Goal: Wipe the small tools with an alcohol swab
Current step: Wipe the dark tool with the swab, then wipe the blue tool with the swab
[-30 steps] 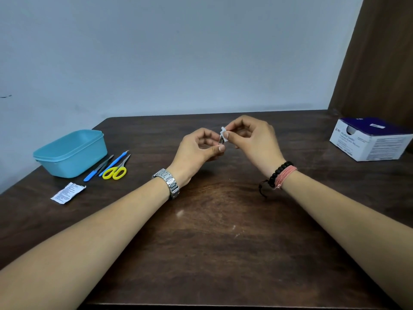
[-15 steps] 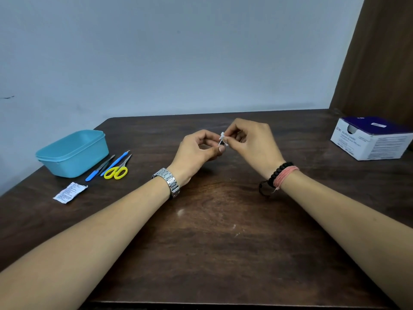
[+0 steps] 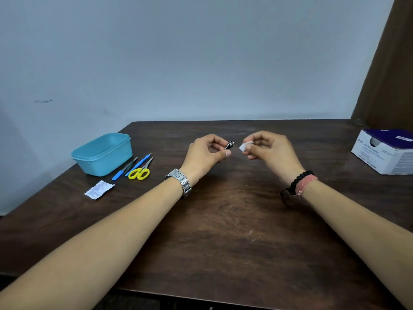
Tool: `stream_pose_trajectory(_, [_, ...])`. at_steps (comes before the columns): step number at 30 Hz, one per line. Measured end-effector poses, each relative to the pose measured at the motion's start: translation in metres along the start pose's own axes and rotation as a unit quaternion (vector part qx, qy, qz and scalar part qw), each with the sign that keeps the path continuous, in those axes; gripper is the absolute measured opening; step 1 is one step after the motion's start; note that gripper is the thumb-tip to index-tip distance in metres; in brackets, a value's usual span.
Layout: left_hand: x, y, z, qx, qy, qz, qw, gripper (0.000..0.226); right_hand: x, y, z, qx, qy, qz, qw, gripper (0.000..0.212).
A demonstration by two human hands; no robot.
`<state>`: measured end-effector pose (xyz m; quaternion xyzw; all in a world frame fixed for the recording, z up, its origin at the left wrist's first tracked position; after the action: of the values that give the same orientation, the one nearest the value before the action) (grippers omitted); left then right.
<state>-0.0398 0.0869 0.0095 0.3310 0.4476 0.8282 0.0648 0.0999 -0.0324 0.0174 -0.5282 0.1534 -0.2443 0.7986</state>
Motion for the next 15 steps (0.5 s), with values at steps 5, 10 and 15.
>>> stream_pose_trajectory(5, [0.042, -0.009, -0.006, 0.027, 0.033, 0.045, 0.998, 0.015, -0.01, 0.005, -0.003, -0.008, -0.028, -0.004, 1.0, 0.012])
stream_pose_trajectory(10, [0.126, -0.02, -0.014, 0.058, 0.103, 0.099, 0.988, 0.012, -0.03, 0.001, -0.012, 0.013, -0.076, -0.046, 0.996, 0.008])
stream_pose_trajectory(15, [0.235, -0.022, -0.017, 0.071, 0.167, 0.296, 0.938, 0.013, -0.037, -0.016, -0.016, 0.082, -0.073, -0.143, 0.984, 0.005])
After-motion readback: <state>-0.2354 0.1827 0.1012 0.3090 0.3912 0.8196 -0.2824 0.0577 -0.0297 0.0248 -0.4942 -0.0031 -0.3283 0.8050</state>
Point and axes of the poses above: each hand's wrist, its own z-axis towards the middle knuckle, its own x-axis out of the back of the hand, y = z × x, the point moved 10 cm from there along z, towards the middle knuckle, and after that the axes turned 10 degrees about z, right-handed, at the moved point
